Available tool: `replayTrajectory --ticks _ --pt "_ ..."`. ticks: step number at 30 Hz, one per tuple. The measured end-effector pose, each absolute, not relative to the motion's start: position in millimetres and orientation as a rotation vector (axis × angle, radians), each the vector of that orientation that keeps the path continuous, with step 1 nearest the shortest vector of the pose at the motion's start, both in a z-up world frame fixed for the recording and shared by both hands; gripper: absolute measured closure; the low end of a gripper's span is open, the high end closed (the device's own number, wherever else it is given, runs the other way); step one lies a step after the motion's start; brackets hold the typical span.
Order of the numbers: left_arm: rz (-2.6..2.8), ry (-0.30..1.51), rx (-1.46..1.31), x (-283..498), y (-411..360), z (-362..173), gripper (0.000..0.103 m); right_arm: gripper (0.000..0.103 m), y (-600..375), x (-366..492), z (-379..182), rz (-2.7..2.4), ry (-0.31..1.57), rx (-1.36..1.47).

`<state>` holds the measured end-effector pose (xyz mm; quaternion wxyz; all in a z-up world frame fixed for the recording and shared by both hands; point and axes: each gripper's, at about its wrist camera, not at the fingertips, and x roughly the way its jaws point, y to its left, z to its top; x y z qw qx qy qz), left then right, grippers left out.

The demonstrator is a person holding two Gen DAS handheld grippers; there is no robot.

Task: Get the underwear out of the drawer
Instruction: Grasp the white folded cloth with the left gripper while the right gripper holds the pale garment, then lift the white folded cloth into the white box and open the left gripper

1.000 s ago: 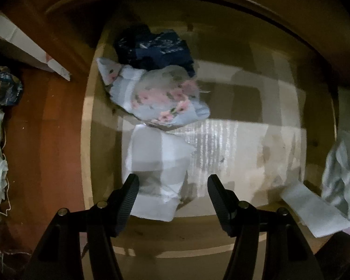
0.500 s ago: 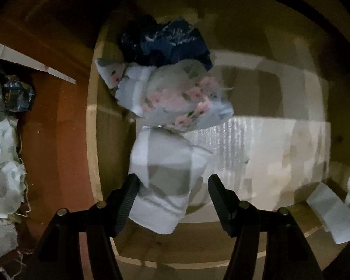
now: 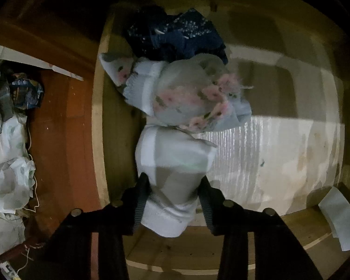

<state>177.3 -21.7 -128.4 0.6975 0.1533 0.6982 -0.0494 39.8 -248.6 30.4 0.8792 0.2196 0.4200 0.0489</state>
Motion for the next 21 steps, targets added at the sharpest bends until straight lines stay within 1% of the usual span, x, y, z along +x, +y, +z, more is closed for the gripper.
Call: replayTrajectory --ticks 4,7,16,21 --pt "-0.136 1.532 0.307 167 -20 -119 0.069 0.084 -249 40 30 0.1 0.876 0.456" --pt "-0.154 1.514 0.292 159 -20 -113 0.07 0.084 -248 41 29 0.098 0.881 0.453" --pt "-0.224 1.391 0.284 127 -17 -58 0.07 0.084 -245 42 26 0.071 0.901 0.419" --pt "-0.242 1.297 0.293 107 -10 -15 0.069 0.084 -240 44 22 0.049 0.921 0.387"
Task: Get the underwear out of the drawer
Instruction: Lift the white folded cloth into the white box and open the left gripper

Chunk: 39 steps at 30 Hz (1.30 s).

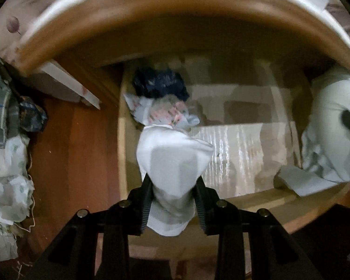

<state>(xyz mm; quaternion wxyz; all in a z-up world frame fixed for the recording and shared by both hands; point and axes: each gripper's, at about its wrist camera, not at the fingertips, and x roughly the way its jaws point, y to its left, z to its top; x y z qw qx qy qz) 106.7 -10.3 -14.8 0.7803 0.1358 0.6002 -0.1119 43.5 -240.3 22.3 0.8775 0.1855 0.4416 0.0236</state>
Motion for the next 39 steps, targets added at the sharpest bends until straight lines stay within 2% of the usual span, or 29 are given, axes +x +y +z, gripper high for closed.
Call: replayTrajectory --ticks 11,21,27,31,39 --pt "-0.298 1.108 0.237 78 17 66 0.07 0.084 -240 47 8 -0.011 0.98 0.357" --pt "-0.315 0.892 0.192 84 47 187 0.07 0.084 -237 49 6 -0.042 0.985 0.327" --pt "-0.31 0.766 0.192 118 40 254 0.069 0.084 -234 48 11 -0.075 0.966 0.274" --pt "-0.282 0.755 0.191 161 23 275 0.069 0.084 -230 48 12 -0.097 0.954 0.23" --pt "-0.251 0.807 0.209 239 -14 270 0.069 0.084 -235 47 12 -0.095 0.95 0.256"
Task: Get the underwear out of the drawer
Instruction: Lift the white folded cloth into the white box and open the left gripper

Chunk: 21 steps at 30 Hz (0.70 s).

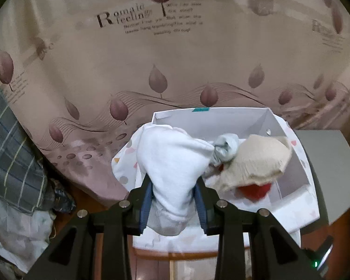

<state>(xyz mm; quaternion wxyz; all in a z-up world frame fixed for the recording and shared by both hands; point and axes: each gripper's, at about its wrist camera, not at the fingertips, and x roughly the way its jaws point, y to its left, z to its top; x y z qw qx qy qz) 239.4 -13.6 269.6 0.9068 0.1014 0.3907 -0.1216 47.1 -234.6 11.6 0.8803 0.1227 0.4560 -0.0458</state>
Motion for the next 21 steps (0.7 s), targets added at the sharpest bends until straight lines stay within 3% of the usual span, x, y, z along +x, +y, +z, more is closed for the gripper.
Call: replayTrajectory --ticks 9,21 --pt "-0.233 0.918 0.194 303 -29 221 0.069 0.084 -237 47 11 -0.091 0.96 0.29" --pt "-0.198 0.922 0.168 318 -26 190 0.064 0.084 -237 49 11 -0.086 0.969 0.282"
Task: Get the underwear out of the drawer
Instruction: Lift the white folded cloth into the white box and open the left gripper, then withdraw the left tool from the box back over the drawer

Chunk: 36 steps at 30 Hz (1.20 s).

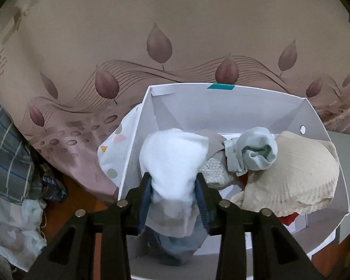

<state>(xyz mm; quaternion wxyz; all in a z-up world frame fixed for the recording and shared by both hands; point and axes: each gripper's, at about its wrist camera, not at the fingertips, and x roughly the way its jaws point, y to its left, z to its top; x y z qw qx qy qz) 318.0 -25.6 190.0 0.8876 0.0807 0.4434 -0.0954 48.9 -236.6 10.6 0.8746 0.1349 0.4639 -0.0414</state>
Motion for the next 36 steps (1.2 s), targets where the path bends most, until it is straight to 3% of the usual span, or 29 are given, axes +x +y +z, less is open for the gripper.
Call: replayTrajectory --ticks 7,11,15,29,36 --pt "-0.182 0.919 0.151 315 -20 192 0.06 0.084 -237 49 10 -0.088 0.969 0.277" --pt "-0.189 0.873 0.166 303 -22 202 0.049 0.084 -236 49 10 -0.09 0.969 0.277" --pt "-0.223 0.846 0.18 287 -26 209 0.045 0.084 -236 49 10 -0.091 0.968 0.271" --pt "-0.215 0.681 0.202 197 -6 226 0.041 0.084 -233 51 9 -0.094 0.974 0.236" --pt "-0.083 0.637 0.142 144 32 201 0.041 0.084 -229 53 9 -0.095 0.979 0.213"
